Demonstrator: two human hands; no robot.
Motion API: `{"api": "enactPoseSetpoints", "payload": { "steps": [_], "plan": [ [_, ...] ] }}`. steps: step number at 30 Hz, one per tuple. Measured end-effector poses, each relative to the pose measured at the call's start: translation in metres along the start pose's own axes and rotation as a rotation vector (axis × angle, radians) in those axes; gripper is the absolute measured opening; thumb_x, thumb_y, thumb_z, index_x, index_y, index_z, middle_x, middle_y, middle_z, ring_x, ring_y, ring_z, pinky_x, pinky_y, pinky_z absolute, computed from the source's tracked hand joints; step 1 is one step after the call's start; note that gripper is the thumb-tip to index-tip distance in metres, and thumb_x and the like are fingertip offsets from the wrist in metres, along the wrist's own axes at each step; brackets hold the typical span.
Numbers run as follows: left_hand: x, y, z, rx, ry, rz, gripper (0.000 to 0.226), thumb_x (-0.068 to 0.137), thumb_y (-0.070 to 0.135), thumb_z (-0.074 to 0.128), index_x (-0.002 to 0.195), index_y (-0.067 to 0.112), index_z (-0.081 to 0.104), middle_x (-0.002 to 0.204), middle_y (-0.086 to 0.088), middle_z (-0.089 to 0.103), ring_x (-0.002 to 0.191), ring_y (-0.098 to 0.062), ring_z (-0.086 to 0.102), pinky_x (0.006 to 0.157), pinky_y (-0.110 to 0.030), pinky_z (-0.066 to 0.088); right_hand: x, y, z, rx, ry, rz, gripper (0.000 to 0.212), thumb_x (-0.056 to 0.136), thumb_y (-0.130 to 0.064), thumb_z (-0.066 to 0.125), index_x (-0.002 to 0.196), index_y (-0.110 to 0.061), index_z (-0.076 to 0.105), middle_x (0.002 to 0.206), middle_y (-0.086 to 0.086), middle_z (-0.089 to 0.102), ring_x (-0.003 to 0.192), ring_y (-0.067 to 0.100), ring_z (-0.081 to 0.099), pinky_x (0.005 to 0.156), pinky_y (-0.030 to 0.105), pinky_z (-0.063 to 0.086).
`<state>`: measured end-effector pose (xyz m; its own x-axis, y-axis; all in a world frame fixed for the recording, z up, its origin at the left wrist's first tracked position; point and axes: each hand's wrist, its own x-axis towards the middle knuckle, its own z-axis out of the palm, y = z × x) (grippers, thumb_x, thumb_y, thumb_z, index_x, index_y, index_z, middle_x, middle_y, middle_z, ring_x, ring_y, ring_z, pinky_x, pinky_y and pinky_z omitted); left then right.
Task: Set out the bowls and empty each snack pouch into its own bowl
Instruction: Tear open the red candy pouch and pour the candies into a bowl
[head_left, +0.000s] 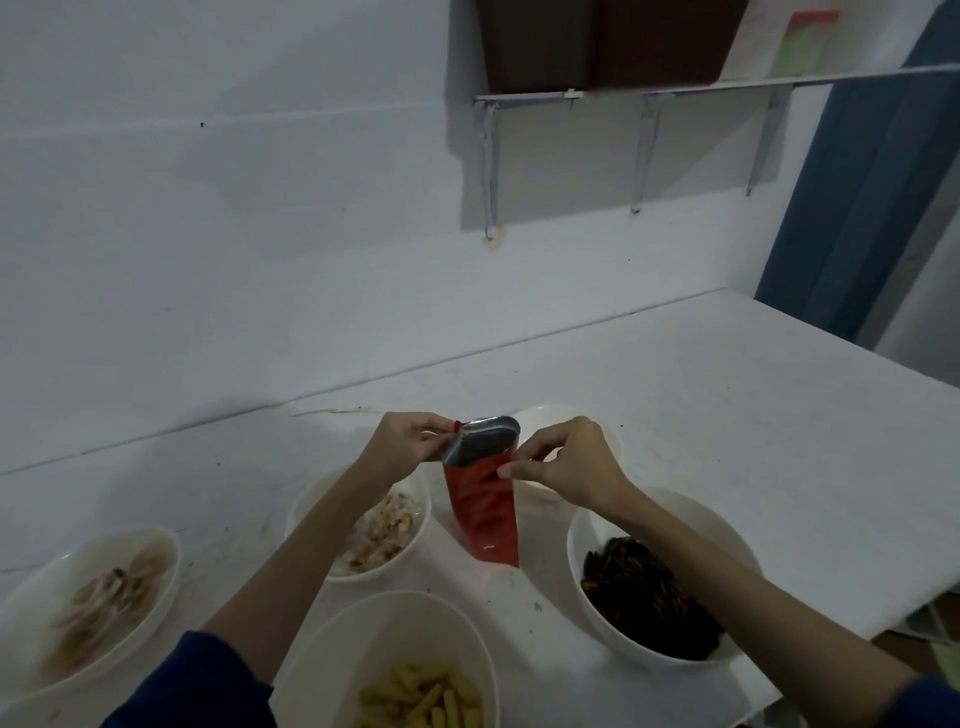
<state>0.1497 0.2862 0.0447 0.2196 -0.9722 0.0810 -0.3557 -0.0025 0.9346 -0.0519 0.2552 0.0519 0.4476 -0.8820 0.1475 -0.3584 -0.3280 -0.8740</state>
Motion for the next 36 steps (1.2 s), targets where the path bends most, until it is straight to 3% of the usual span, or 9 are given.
{"api": "enactPoseSetpoints", "payload": {
  "steps": [4,7,11,16,20,25,29,34,36],
  "plan": [
    [-0.002,0.01,-0.001,-0.096,0.054,0.052,0.012,0.081,-0.003,0.062,0.091,0.002,0.068,0.079,-0.002,0.068,0.069,-0.008,0.066,0.066,-0.015,0.055,0.002,-0.012,-0.032,-0.102,-0.122,-0.005,0.029,0.048,-0.026,0.09,0.064,-0.016,0.067,0.065,-0.01,0.064,0.064,0.009,0.053,0.059,0.018,0.041],
    [-0.001,0.03,0.0,-0.147,0.093,0.107,0.011,0.078,-0.003,0.066,0.086,0.003,0.068,0.074,0.002,0.069,0.065,-0.001,0.066,0.067,-0.012,0.053,0.011,-0.03,-0.064,-0.102,-0.135,-0.042,0.034,0.05,-0.028,0.088,0.072,-0.02,0.063,0.083,-0.004,0.066,0.076,0.012,0.056,0.068,0.025,0.047],
    [0.002,0.059,0.011,-0.061,0.142,0.201,0.009,0.077,0.002,0.069,0.079,0.01,0.068,0.074,0.005,0.066,0.061,0.006,0.062,0.065,-0.007,0.051,0.034,-0.056,-0.077,-0.117,-0.096,-0.117,0.025,0.065,-0.037,0.078,0.081,-0.022,0.067,0.097,0.0,0.068,0.086,0.017,0.061,0.075,0.027,0.051],
    [0.008,0.07,0.023,0.001,0.19,0.248,0.006,0.076,0.004,0.071,0.08,0.009,0.07,0.07,0.011,0.064,0.059,0.01,0.061,0.064,-0.004,0.049,0.057,-0.074,-0.066,-0.276,-0.215,-0.119,0.013,0.076,-0.025,0.071,0.081,-0.012,0.072,0.084,-0.004,0.069,0.078,0.01,0.06,0.067,0.017,0.048],
    [0.01,0.068,0.026,-0.001,0.224,0.25,0.009,0.075,0.005,0.072,0.084,0.003,0.072,0.069,0.01,0.064,0.058,0.009,0.061,0.064,-0.005,0.049,0.064,-0.074,-0.062,-0.319,-0.212,-0.159,0.007,0.079,-0.013,0.066,0.075,-0.01,0.072,0.076,-0.003,0.067,0.068,0.003,0.057,0.06,0.012,0.044],
    [0.01,0.061,0.022,-0.042,0.193,0.271,0.012,0.078,0.007,0.069,0.09,0.005,0.07,0.079,0.001,0.068,0.07,0.002,0.065,0.067,-0.01,0.052,0.074,-0.072,-0.059,-0.317,-0.199,-0.263,0.005,0.077,-0.008,0.069,0.076,-0.01,0.074,0.076,0.003,0.069,0.07,0.011,0.061,0.068,0.02,0.052],
    [0.009,0.038,0.012,-0.003,0.054,0.148,0.019,0.079,0.01,0.069,0.098,0.01,0.069,0.094,-0.002,0.071,0.085,-0.012,0.069,0.068,-0.016,0.055,0.081,-0.081,-0.066,-0.233,-0.17,-0.292,0.004,0.077,-0.009,0.07,0.079,-0.008,0.074,0.081,0.006,0.071,0.071,0.014,0.063,0.07,0.024,0.053],
    [0.009,0.032,0.015,-0.049,0.156,0.127,0.006,0.074,0.005,0.073,0.077,0.009,0.072,0.061,0.007,0.072,0.062,-0.012,0.071,0.055,-0.016,0.054,0.088,-0.079,-0.081,-0.143,-0.258,-0.255,0.009,0.081,-0.011,0.067,0.084,-0.004,0.072,0.086,0.011,0.072,0.078,0.018,0.066,0.073,0.023,0.056],
    [0.011,0.037,0.015,-0.048,0.212,0.143,0.015,0.073,0.003,0.073,0.07,0.018,0.07,0.055,0.011,0.07,0.055,-0.007,0.068,0.054,-0.015,0.053,0.089,-0.076,-0.089,-0.077,-0.294,-0.206,0.022,0.085,-0.022,0.063,0.085,-0.001,0.071,0.088,0.012,0.072,0.081,0.019,0.067,0.075,0.024,0.055]
  ]
}}
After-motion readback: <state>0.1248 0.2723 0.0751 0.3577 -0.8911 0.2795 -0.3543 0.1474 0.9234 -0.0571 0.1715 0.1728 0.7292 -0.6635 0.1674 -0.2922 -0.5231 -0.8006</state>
